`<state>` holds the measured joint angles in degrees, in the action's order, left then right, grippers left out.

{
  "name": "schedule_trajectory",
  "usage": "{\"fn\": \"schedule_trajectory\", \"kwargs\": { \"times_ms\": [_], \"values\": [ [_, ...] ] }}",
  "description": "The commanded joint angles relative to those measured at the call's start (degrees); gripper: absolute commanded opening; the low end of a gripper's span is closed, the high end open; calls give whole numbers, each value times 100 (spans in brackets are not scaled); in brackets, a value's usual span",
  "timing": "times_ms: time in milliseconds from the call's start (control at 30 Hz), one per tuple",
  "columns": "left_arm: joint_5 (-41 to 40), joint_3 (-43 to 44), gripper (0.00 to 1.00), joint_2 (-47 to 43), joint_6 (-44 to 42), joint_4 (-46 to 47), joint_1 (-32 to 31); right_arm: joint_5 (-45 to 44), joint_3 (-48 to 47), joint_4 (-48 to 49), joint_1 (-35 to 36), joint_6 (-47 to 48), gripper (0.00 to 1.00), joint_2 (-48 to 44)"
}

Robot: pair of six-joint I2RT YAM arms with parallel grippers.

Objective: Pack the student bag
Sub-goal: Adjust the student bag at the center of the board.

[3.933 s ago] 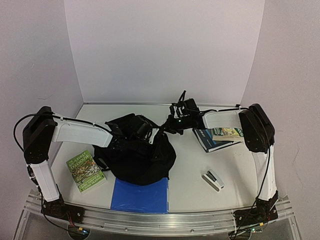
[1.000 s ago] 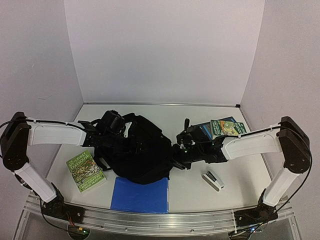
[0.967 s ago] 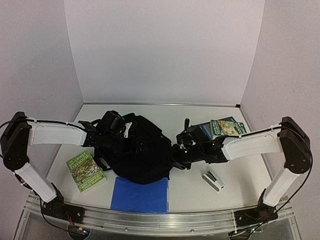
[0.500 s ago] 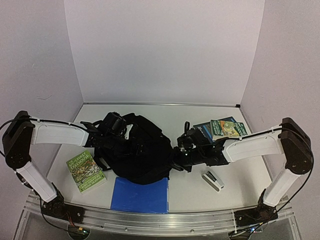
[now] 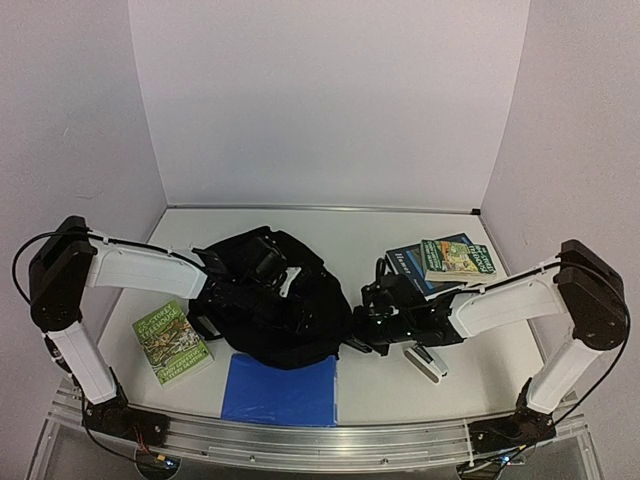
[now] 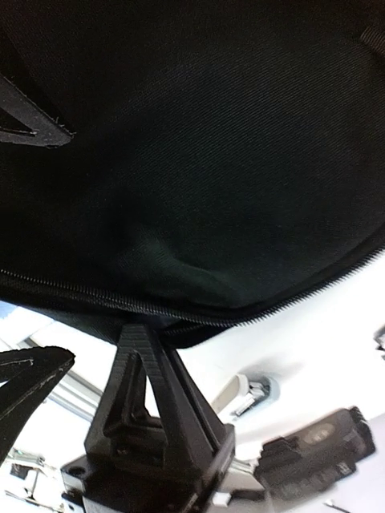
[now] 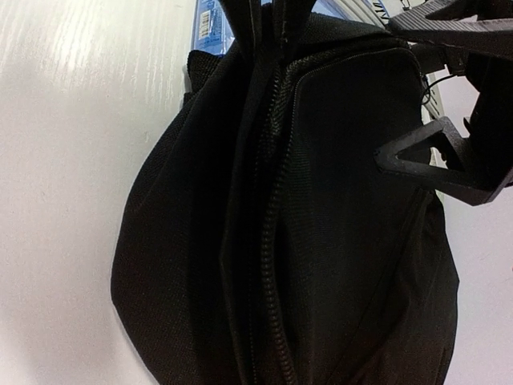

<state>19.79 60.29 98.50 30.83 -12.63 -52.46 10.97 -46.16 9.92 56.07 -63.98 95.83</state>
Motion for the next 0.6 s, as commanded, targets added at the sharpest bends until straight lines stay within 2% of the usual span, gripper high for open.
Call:
{"fn": "schedule_trajectory", "kwargs": {
  "times_ms": [0, 367, 500, 567],
  "values": [
    [-45, 504, 86, 252, -295, -336, -105, 82, 350, 560, 105, -141, 3, -27],
    [-498, 872, 82, 648, -282, -308, -244, 238, 843, 1477, 105, -316, 0, 133],
    [-398, 1022, 72, 809, -286, -217, -292, 260, 939, 1672, 105, -389, 0, 234],
    [-316, 1096, 60, 896, -296, -188, -314, 281, 969, 1733, 105, -410, 0, 266]
  ]
}}
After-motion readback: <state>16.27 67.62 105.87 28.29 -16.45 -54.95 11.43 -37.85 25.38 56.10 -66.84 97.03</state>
